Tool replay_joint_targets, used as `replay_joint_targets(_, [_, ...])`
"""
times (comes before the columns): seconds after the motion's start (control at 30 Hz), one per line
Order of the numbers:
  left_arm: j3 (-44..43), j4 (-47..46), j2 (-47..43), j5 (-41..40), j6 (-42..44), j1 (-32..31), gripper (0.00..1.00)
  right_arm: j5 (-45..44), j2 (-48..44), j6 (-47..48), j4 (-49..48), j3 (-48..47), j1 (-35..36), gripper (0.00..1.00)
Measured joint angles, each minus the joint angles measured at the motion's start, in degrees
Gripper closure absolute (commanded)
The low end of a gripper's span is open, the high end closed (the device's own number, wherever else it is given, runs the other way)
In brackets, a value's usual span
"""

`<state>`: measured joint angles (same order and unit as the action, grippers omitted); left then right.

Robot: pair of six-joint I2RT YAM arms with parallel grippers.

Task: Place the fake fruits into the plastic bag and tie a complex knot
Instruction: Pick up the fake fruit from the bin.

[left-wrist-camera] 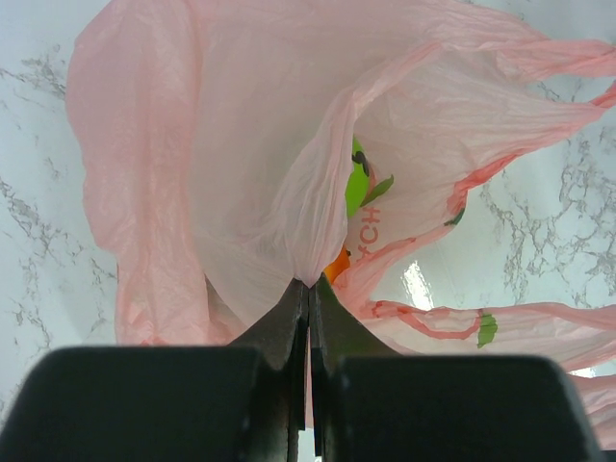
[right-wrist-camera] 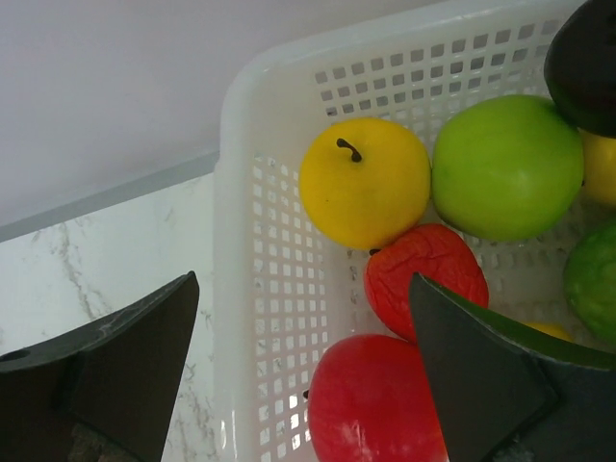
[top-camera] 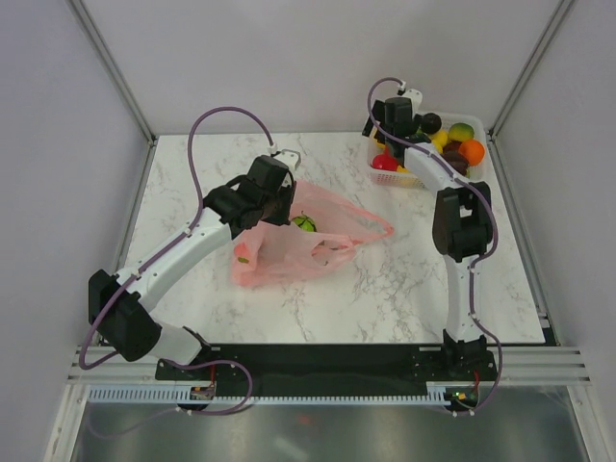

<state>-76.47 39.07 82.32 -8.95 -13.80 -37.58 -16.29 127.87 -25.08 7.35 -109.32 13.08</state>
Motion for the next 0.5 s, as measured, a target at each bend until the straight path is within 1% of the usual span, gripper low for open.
replay_joint_targets(0.1, [0.0, 0.0, 0.0, 0.6, 0.0, 0.0, 0.98, -0.6, 3.7, -0.1, 2.5, -3.6, -0.1, 0.05])
replay_joint_targets(0.17, [0.0, 0.0, 0.0, 0.7, 0.0, 0.0, 0.98, -1.7, 4.7, -0.5, 4.2, -3.8, -0.1, 0.07])
replay_joint_targets(0.37, [0.0, 0.0, 0.0, 1.1, 0.0, 0.0, 0.98, -6.8, 5.0, -0.2, 6.7, -3.8, -0.5, 0.09])
replay_joint_targets(0.5, [0.0, 0.0, 0.0, 1.4, 0.0, 0.0, 0.98, -7.3, 5.0, -0.4, 6.8, -3.4, -1.2, 0.14])
